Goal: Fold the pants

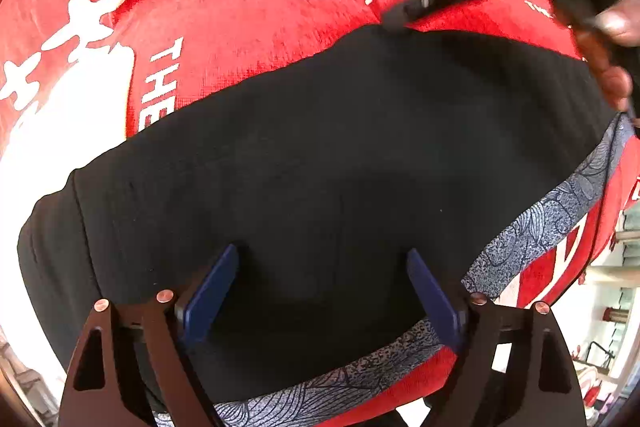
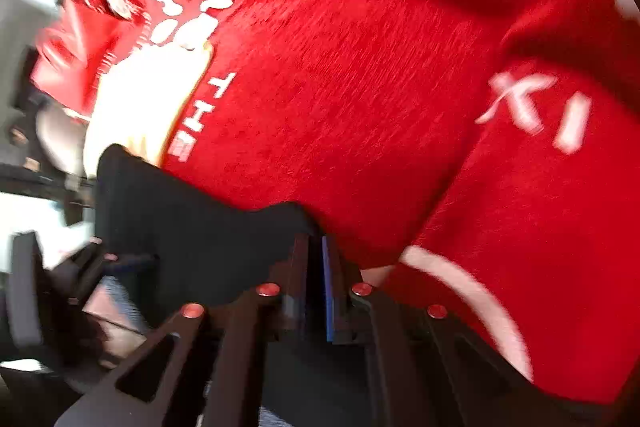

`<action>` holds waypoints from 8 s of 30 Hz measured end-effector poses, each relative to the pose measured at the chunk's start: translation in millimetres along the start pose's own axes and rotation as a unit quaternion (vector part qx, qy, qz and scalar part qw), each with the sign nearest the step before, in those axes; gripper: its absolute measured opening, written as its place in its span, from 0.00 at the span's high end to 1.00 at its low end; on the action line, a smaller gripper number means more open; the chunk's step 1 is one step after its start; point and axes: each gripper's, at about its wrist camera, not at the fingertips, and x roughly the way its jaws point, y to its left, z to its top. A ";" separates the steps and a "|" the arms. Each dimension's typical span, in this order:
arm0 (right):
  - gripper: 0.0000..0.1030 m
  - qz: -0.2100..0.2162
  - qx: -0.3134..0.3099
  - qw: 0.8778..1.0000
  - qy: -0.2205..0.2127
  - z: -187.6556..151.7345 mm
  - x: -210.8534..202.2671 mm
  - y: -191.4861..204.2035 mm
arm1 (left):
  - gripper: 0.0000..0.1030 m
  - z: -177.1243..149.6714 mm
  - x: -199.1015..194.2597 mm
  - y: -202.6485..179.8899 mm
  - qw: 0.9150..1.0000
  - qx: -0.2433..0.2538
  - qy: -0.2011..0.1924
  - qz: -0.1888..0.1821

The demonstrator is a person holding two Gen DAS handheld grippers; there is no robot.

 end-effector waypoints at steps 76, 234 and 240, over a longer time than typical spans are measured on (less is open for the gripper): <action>0.02 -0.093 0.237 0.949 -0.183 -365.1 -256.1 -309.5 | 0.06 147.2 63.2 -287.9 0.998 -0.064 0.012 -0.024; 0.17 -0.147 -0.139 0.979 -0.037 -262.1 -86.9 -17.8 | 0.00 78.5 32.8 -135.1 0.998 0.012 0.014 -0.053; 0.17 -0.162 -0.049 0.983 -0.073 -236.3 -116.0 -37.2 | 0.00 66.2 38.9 -115.7 0.997 -0.036 0.070 -0.007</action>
